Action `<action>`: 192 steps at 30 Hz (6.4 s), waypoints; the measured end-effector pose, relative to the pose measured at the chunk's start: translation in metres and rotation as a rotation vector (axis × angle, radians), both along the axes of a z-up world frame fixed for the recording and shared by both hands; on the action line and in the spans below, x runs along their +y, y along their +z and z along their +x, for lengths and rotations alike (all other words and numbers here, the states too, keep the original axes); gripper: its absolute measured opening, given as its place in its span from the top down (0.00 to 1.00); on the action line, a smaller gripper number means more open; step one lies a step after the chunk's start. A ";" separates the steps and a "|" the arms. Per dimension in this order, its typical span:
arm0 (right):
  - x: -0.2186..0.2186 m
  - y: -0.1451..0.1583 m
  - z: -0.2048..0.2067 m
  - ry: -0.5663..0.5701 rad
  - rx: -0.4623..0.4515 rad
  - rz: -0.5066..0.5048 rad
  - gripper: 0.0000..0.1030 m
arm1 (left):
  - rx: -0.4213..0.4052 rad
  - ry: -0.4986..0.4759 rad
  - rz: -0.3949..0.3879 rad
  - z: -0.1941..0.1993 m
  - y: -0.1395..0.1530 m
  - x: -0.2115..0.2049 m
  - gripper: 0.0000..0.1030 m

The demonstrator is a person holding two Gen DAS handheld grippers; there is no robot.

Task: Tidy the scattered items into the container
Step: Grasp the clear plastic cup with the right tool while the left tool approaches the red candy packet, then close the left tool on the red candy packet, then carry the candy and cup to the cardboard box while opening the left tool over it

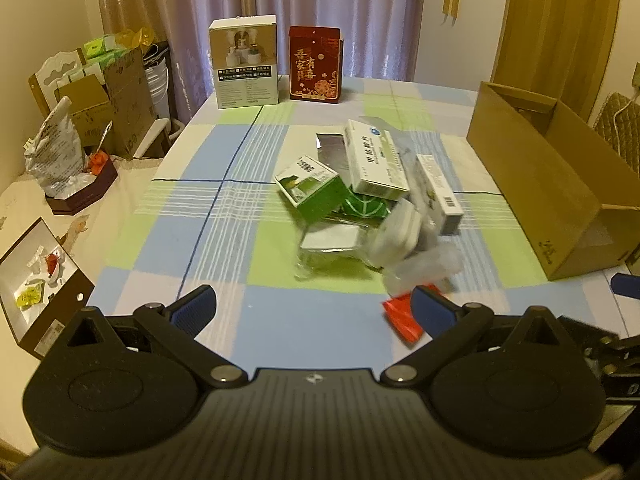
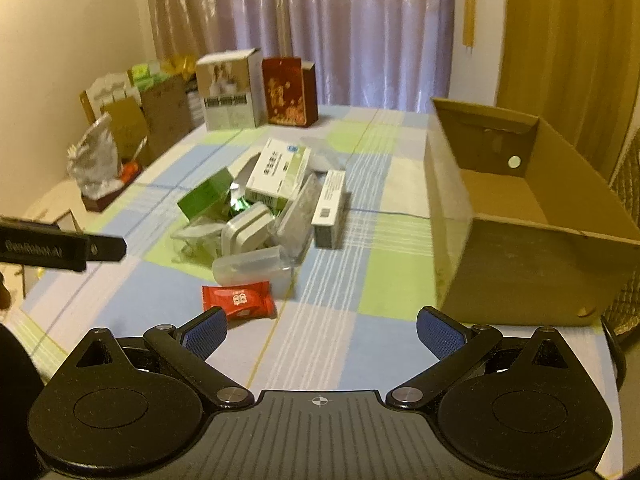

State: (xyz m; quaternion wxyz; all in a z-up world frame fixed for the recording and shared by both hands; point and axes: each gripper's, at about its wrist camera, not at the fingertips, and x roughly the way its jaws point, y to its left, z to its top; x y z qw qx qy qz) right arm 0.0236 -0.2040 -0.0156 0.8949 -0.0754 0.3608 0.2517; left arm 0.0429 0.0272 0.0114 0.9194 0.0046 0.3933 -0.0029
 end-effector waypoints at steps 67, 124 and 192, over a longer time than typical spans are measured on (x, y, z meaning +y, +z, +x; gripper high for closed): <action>0.007 -0.054 0.048 -0.012 -0.009 -0.126 0.27 | 0.098 -0.303 -0.004 0.058 -0.075 -0.029 0.02; -0.032 -0.017 0.027 -0.074 -0.051 -0.042 0.27 | 0.134 -0.450 0.050 0.038 -0.052 -0.081 0.75; -0.169 0.041 0.129 -0.382 -0.264 0.035 0.27 | -0.107 -0.720 -0.009 0.130 0.024 -0.275 0.75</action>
